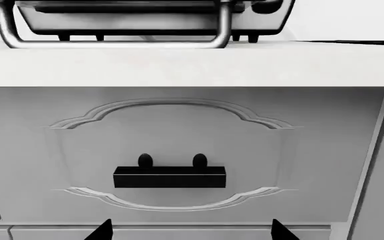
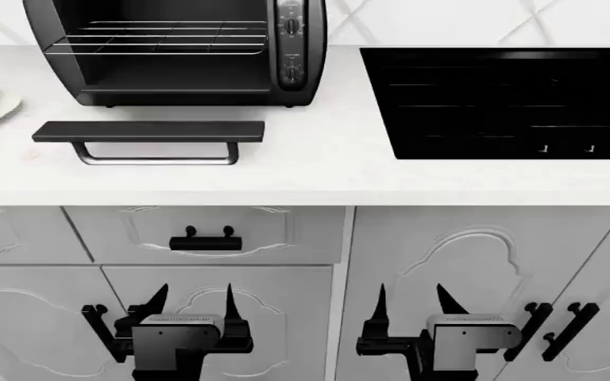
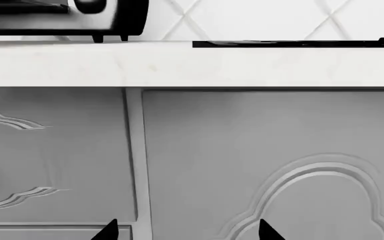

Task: Place the baguette on the rack of the toaster oven.

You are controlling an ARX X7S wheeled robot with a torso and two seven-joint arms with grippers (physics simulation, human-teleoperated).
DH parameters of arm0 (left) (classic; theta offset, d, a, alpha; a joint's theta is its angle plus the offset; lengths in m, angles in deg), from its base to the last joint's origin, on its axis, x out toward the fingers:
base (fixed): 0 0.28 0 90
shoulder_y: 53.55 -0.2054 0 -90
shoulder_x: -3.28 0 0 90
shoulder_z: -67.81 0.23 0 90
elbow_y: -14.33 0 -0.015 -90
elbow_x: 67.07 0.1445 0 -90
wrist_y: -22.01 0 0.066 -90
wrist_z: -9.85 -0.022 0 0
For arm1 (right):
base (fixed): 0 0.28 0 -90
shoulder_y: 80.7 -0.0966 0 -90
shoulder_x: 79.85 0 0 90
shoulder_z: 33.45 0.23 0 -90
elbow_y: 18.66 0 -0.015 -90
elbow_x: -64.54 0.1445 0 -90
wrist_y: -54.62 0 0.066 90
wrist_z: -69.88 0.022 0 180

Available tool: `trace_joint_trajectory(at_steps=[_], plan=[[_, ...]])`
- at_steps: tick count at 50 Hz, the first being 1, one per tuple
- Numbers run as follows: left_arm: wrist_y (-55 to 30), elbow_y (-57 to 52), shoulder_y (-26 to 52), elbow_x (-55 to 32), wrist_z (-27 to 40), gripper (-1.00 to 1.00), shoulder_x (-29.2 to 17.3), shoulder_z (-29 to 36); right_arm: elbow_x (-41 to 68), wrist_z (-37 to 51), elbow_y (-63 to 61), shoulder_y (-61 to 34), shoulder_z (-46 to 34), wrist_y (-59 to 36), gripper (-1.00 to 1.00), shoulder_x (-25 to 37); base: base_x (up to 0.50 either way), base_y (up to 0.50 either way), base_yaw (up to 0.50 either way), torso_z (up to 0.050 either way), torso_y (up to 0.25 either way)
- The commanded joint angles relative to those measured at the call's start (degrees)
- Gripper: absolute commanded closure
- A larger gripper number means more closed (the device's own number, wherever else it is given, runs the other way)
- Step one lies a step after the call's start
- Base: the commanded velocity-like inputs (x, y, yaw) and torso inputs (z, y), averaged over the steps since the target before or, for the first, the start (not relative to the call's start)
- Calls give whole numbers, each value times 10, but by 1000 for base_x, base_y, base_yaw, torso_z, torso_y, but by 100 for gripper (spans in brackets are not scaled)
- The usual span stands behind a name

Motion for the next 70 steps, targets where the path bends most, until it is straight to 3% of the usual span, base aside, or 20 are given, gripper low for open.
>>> trace_joint_trajectory(at_steps=[1,12,17,21,29,35,42,47,48,50,70], plan=[[6,10,1,-10,12,-100,-8,9,5,12,0,2,-13,0,-100,10,0,0,0,0,0],[-10,2,0,-48,29,-100,-24,23,14,37,-5,3,-35,0,-100,28,0,0,0,0,0],[-12,-67,-20,-65,35,-100,-30,23,-1,66,-32,1,-38,-28,-100,30,0,0,0,0,0],[-115,-197,-23,-75,46,-100,-54,25,-25,83,-148,-1,-48,-125,-100,34,0,0,0,0,0],[-281,-357,36,-119,64,-100,-100,-17,-44,87,-338,-37,-58,-301,-100,41,0,0,0,0,0],[-359,-407,52,-164,66,-100,-123,-58,-62,95,-389,-66,-67,-373,-100,47,0,0,0,0,0],[-371,-415,71,-174,73,-100,-135,-84,-59,89,-436,-90,-78,-439,-100,50,0,0,0,0,0],[-443,-453,103,-211,86,-100,-146,-113,-36,75,-463,-115,-64,-482,-100,48,0,0,0,0,0],[-503,-477,137,-235,96,-100,-155,-128,-33,73,-471,-122,-66,-496,-100,48,0,0,0,0,0],[-449,-447,111,-212,84,-100,-156,-118,-32,73,-481,-131,-66,-505,-100,50,0,0,0,0,0],[-475,-462,126,-234,91,-100,-174,-150,-13,80,-520,-153,-55,-563,-100,58,0,482,0,0,0]])
